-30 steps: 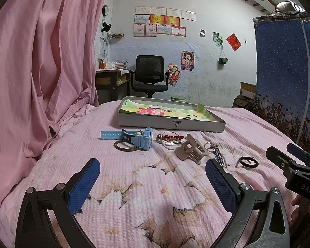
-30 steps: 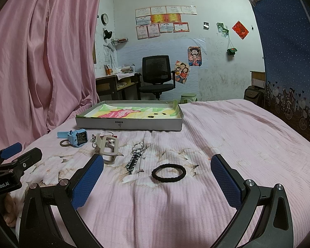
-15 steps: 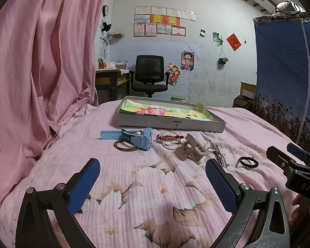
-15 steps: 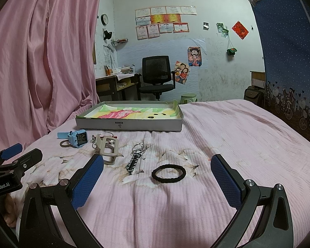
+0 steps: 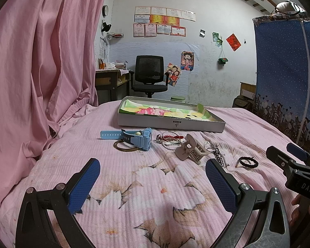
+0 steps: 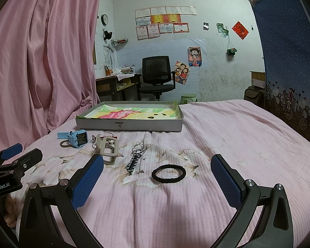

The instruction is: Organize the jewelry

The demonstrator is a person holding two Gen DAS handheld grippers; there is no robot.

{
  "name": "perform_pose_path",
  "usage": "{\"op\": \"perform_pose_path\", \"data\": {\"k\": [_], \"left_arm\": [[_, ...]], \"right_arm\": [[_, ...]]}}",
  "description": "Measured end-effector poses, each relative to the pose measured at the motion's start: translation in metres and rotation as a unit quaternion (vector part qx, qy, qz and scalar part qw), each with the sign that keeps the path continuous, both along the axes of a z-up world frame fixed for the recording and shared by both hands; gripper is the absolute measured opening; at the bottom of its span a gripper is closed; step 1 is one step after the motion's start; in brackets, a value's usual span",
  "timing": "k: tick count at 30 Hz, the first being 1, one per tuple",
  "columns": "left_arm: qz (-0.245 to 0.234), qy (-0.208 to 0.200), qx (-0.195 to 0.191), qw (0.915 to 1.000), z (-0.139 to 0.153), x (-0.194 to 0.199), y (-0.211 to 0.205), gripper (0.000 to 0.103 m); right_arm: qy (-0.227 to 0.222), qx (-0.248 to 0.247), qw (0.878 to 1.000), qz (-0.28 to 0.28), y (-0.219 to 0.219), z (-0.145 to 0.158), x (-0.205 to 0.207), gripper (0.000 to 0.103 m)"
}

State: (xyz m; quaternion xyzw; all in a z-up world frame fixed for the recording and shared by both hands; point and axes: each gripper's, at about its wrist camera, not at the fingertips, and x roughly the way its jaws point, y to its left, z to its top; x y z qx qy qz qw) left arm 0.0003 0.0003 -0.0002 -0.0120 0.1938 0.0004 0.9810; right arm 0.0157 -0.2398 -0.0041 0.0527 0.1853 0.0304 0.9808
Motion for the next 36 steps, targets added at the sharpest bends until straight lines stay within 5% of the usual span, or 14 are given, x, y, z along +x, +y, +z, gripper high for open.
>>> {"op": "perform_pose_path", "data": {"k": [36], "left_arm": [[-0.007,0.006,0.001,1.0000,-0.0012,0.0083,-0.0016,0.103]], "right_arm": [[-0.001,-0.002,1.000,0.006,0.0013,0.0048,-0.0010,0.102]]}}
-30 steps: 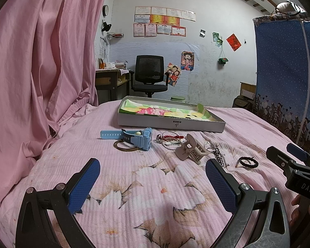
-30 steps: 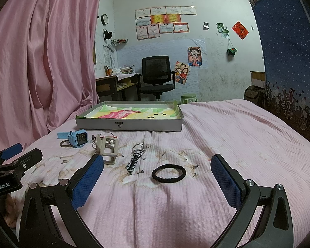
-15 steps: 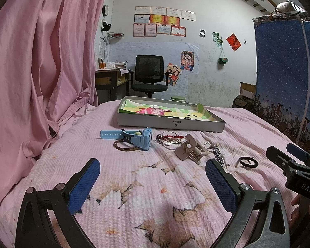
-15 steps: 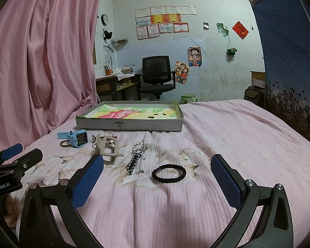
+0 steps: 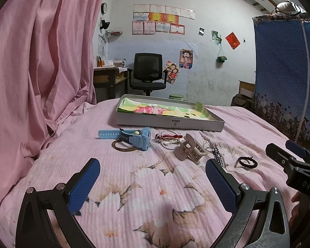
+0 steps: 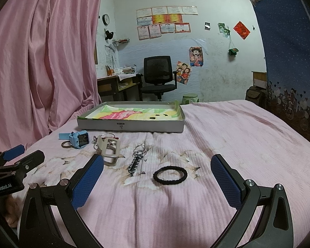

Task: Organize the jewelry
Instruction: 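Grasp the black hair tie with the right tool while the left tool grasps the beige claw clip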

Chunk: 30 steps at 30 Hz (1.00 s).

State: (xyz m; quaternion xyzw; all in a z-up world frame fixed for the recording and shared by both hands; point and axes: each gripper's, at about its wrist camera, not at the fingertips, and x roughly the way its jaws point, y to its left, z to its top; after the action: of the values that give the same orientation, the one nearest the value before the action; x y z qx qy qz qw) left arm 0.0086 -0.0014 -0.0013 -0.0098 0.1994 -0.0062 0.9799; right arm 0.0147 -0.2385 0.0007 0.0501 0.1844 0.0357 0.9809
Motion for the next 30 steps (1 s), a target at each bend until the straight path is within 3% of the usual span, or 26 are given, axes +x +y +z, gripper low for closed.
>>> {"op": "perform_pose_path", "data": {"k": [9,19,23,27,30], "left_arm": [[-0.038,0.039,-0.003,0.9985,0.015,0.029,-0.003,0.103],[-0.081,0.137,-0.050,0.9860,0.009,0.084,-0.009,0.102],[-0.101,0.169,-0.058,0.9787,0.003,0.100,-0.018,0.090],[-0.115,0.192,-0.074,0.9719,-0.004,0.113,-0.025,0.079],[-0.121,0.203,-0.078,0.9686,-0.008,0.120,-0.030,0.069]], "right_arm": [[0.022,-0.025,0.999,0.006,-0.005,0.009,0.022,0.102],[0.115,-0.037,0.992,0.041,-0.010,-0.008,0.064,0.102],[0.154,-0.034,0.986,0.049,-0.012,-0.018,0.079,0.101],[0.190,-0.028,0.980,0.061,-0.012,-0.029,0.090,0.083],[0.210,-0.025,0.975,0.072,-0.011,-0.036,0.094,0.077]]}}
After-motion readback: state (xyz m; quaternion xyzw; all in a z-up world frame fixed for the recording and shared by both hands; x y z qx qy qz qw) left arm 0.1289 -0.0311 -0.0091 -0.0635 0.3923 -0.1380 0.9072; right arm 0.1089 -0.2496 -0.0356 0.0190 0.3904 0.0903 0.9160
